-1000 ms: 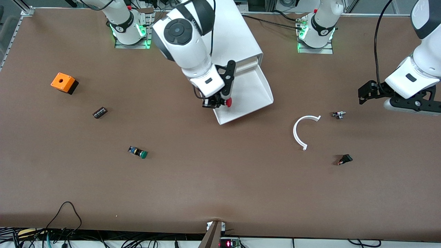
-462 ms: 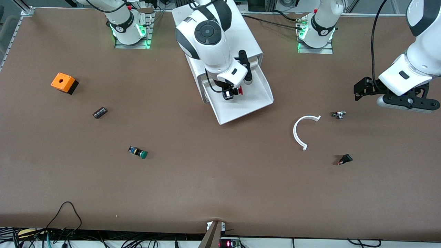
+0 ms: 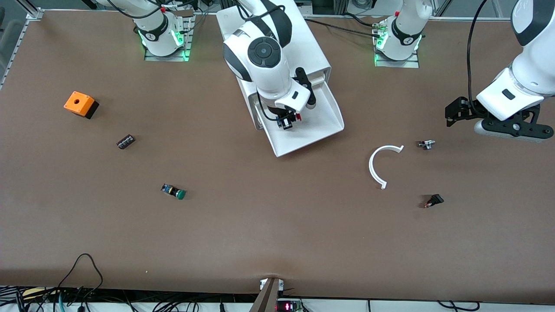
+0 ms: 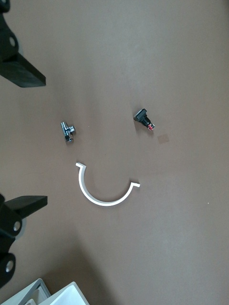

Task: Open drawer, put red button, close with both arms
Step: 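Lower the red button into the drawer and open the right gripper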

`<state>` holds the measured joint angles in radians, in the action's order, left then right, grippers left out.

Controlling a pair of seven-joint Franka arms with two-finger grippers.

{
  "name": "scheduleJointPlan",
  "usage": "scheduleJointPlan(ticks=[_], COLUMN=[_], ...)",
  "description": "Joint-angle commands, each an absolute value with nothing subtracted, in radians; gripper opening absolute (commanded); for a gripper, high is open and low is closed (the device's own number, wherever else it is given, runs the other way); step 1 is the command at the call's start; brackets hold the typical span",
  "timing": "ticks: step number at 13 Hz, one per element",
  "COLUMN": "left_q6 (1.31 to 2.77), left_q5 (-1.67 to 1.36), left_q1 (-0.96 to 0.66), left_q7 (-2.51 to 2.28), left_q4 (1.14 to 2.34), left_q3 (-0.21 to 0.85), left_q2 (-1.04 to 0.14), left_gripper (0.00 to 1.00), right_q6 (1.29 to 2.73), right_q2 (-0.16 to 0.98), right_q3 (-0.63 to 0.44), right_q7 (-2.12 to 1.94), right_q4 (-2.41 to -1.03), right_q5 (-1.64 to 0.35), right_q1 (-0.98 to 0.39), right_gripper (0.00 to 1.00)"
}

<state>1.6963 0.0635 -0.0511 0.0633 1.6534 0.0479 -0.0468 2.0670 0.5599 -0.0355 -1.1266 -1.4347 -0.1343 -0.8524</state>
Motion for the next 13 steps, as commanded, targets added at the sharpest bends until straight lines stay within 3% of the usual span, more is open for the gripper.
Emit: scheduleJointPlan(ticks=[1, 5, 13], left_q6=[1.687, 1.665, 1.643], left_q5=[0.067, 0.067, 0.066], left_q1=[-0.051, -0.049, -0.048], left_q7=[0.058, 0.06, 0.06], left_q4=[1.657, 1.655, 1.655], left_q3=[0.051, 0.049, 0.049], left_q2=[-0.038, -0.044, -0.044], left_gripper=[1.0, 1.0, 1.0], right_q6=[2.057, 2.062, 2.051], right_q2=[0.607, 0.67, 0.69], right_q3=[-0.044, -0.049, -0.081], right_q7=[-1.152, -1.154, -1.166], right_q4=[-1.352, -1.278, -1.288], right_q5=[-0.121, -0.123, -0.097], right_q1=[-0.864, -0.871, -0.92], right_gripper=[0.22, 0.21, 0.21])
